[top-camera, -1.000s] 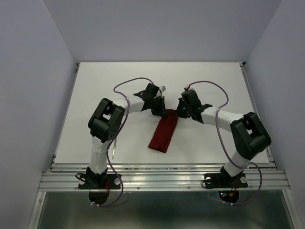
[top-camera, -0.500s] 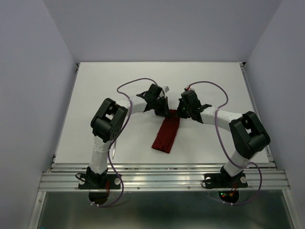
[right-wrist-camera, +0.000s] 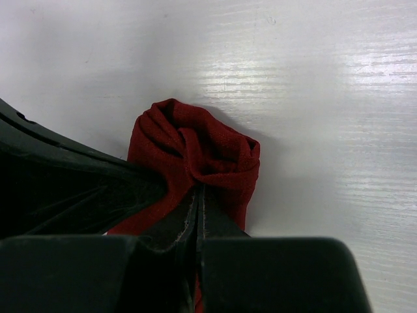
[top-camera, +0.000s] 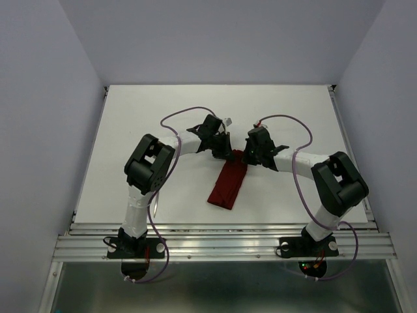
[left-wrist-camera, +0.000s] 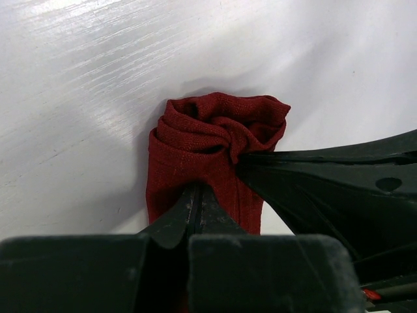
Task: Fold the napkin into a case and place the utensils inside
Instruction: Stuff the top corner of the smaller-rectangle-folded napkin into the folded napkin.
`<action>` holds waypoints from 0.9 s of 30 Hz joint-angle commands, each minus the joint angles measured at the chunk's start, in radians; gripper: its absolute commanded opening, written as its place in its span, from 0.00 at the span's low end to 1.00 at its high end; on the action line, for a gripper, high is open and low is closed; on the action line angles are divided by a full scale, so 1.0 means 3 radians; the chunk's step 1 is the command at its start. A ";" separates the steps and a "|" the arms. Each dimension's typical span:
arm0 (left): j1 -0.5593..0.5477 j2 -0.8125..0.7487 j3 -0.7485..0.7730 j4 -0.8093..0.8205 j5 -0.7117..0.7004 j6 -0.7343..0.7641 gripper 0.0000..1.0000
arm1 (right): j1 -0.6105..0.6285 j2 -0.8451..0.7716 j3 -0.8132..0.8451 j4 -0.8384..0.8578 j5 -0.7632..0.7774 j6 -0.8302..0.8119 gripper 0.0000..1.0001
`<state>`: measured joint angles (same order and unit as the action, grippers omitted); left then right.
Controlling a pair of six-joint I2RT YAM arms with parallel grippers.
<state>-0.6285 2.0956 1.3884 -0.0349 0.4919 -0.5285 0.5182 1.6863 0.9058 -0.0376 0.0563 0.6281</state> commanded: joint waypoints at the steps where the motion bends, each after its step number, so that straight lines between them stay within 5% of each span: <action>1: -0.0053 -0.0037 0.0143 -0.0006 0.0124 0.0003 0.00 | 0.0021 0.0065 0.0008 0.0059 0.0104 0.0049 0.01; 10: -0.0078 0.0071 0.0173 0.0029 0.0196 -0.0023 0.00 | 0.0021 0.0106 0.0054 -0.0018 0.0196 0.0105 0.01; 18: -0.0073 0.0015 0.0250 -0.0093 0.0140 0.0039 0.00 | 0.0021 -0.0400 -0.0023 -0.0130 0.0507 0.0080 0.27; 27: -0.0073 0.0061 0.0291 -0.0098 0.0145 0.0039 0.00 | -0.0122 -0.0595 -0.0181 -0.0151 0.0473 0.0110 0.39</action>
<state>-0.6460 2.1139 1.4319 -0.0582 0.5255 -0.5323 0.5056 1.5131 0.8772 -0.0761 0.1856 0.6544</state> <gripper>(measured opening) 0.026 0.369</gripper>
